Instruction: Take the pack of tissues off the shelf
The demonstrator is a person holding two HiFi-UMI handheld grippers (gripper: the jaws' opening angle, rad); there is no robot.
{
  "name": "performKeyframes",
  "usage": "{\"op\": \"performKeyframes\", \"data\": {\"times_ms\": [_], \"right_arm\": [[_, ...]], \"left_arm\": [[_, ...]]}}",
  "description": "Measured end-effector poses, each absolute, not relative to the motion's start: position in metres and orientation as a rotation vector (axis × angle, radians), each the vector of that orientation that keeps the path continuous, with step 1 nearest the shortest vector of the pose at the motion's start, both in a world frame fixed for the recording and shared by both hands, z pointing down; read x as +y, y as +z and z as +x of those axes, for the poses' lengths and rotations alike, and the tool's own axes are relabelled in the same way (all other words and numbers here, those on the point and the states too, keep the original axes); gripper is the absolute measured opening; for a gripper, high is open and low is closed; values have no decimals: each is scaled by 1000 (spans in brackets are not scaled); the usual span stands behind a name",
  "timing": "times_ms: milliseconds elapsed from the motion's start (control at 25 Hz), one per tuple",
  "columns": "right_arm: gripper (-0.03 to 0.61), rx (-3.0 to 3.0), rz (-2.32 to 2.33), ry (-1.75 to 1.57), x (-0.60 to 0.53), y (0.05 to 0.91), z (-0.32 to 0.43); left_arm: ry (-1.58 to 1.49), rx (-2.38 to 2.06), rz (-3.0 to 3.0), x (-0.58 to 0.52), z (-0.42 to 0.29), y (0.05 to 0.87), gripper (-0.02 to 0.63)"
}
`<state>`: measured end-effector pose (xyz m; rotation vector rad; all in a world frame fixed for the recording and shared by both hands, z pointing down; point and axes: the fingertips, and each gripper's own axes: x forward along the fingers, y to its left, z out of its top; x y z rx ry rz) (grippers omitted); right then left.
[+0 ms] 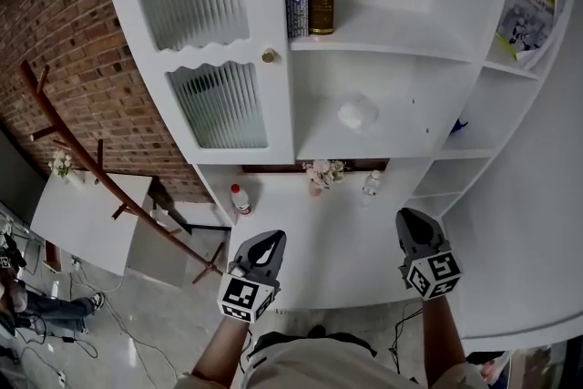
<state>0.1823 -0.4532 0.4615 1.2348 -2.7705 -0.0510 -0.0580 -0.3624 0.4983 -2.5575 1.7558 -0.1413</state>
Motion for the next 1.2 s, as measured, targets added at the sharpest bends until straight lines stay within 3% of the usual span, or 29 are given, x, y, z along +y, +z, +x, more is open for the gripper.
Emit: {"op": "performKeyframes", "data": {"times_ms": [1120, 1200], "right_arm": [[38, -2537, 1199, -168, -629, 414, 108], [82, -2509, 1177, -162, -642, 414, 100]], "left_arm": [[-144, 1665, -2632, -427, -95, 483, 26], [-131, 1665, -2630, -430, -98, 482, 26]]}}
